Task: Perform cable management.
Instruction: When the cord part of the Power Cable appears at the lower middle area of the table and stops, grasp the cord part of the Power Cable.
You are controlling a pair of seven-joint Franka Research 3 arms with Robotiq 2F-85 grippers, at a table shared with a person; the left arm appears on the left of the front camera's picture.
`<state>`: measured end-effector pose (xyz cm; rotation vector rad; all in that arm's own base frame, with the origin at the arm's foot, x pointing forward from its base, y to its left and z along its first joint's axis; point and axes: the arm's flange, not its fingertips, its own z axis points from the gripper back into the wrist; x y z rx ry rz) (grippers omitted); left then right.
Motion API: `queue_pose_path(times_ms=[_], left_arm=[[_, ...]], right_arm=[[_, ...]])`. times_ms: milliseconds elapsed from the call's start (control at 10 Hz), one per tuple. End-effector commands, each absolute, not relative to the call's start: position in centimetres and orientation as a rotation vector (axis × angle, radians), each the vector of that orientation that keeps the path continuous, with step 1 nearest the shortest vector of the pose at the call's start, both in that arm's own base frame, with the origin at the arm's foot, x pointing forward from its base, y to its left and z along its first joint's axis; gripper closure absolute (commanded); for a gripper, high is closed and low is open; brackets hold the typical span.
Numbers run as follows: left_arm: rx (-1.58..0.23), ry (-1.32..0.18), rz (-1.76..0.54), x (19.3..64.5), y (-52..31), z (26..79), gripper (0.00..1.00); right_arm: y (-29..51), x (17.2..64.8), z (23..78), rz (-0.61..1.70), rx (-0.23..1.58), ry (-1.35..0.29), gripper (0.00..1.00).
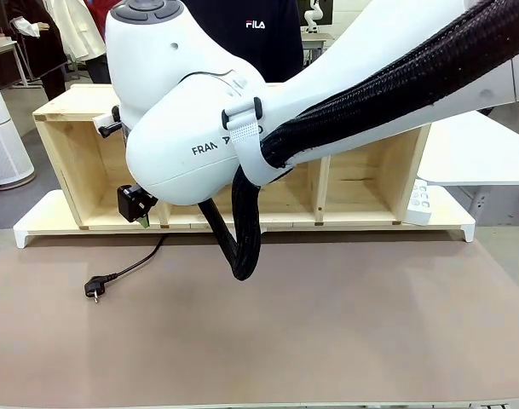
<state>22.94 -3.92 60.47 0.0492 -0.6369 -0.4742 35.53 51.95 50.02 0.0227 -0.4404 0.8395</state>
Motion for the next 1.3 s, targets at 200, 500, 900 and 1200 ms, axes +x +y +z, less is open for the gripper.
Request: queue_pose_path(times_ms=[200, 500, 900, 1200], left_arm=[[0.043, -0.648, -0.474, 23.1, -4.0, 60.6, 0.0], [0.043, -0.648, -0.474, 23.1, -4.0, 60.6, 0.0], [0.043, -0.648, -0.474, 23.1, -4.0, 60.6, 0.0], [0.043, -0.648, -0.474, 23.1, -4.0, 60.6, 0.0]], right_arm=[[51.8, 35.3, 49.8, 0.842, 0.022, -0.436, 0.0], [51.8, 35.3, 49.8, 0.842, 0.022, -0.436, 0.0], [53.8, 36.4, 50.0, 0.847, 0.038, -0.431, 0.0], [57.1, 37.2, 49.5, 0.809, 0.123, -0.379, 0.0]])
